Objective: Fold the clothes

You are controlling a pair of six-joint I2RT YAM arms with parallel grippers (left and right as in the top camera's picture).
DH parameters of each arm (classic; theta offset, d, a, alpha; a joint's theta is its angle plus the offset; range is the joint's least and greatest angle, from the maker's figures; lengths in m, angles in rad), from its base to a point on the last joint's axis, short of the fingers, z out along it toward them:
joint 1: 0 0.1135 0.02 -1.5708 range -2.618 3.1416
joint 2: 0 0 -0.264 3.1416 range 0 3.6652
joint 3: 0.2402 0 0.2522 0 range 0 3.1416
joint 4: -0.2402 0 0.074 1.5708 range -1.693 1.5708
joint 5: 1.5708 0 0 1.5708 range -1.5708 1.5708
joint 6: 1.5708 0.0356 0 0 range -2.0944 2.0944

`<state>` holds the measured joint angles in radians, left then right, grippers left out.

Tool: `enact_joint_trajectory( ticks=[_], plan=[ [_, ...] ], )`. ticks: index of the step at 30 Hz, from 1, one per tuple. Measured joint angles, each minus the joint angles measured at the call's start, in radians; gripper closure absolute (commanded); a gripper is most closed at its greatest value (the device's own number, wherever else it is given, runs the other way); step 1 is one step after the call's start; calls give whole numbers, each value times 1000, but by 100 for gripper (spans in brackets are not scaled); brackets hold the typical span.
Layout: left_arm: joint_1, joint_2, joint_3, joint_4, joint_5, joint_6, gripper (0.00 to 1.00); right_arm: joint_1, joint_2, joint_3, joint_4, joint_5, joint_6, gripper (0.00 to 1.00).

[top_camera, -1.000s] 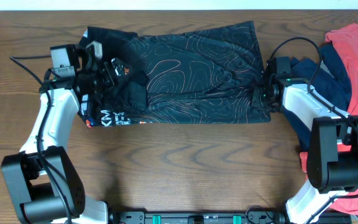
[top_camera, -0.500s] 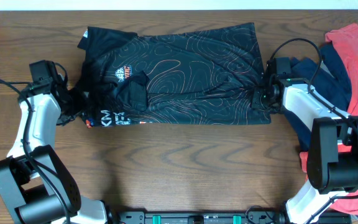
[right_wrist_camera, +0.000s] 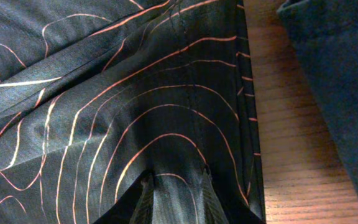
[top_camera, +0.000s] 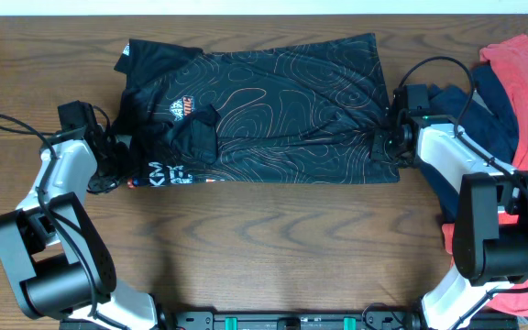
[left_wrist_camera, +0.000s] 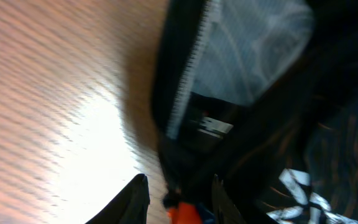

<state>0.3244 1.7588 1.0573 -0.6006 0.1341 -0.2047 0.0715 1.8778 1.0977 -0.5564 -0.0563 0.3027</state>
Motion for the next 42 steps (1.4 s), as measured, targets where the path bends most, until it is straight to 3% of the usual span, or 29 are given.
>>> enact_joint_trajectory(
  ticks=[3, 5, 7, 9, 11, 17, 27, 36, 38, 42],
  plan=[
    [0, 0, 0, -1, 30, 0, 66, 0, 0, 0, -1, 0, 0, 75],
    [0, 0, 0, -8, 43, -2, 72, 0, 0, 0, -2, 0, 0, 74],
    [0, 0, 0, -26, 51, 1, 85, 0, 0, 0, -4, 0, 0, 74],
    [0, 2, 0, -31, 55, 2, 86, 0, -1, 0, -4, 0, 0, 74],
    [0, 5, 0, -31, 58, 0, 94, 0, -1, 0, -4, 0, 0, 74],
    [0, 28, -5, -27, 34, 16, 94, 0, -1, 0, -9, 0, 0, 74],
    [55, 0, -4, -62, -270, -10, 94, -6, -4, 0, -36, 8, 0, 78],
    [57, -13, -3, -217, -291, -55, 94, -20, -10, 5, -157, 15, 0, 75],
    [57, -14, -3, -209, -259, -62, 91, -20, -11, 5, -165, 19, 0, 75],
    [57, -14, -3, -164, -161, -53, 62, -20, -11, 5, -165, 19, 0, 75]
  ],
)
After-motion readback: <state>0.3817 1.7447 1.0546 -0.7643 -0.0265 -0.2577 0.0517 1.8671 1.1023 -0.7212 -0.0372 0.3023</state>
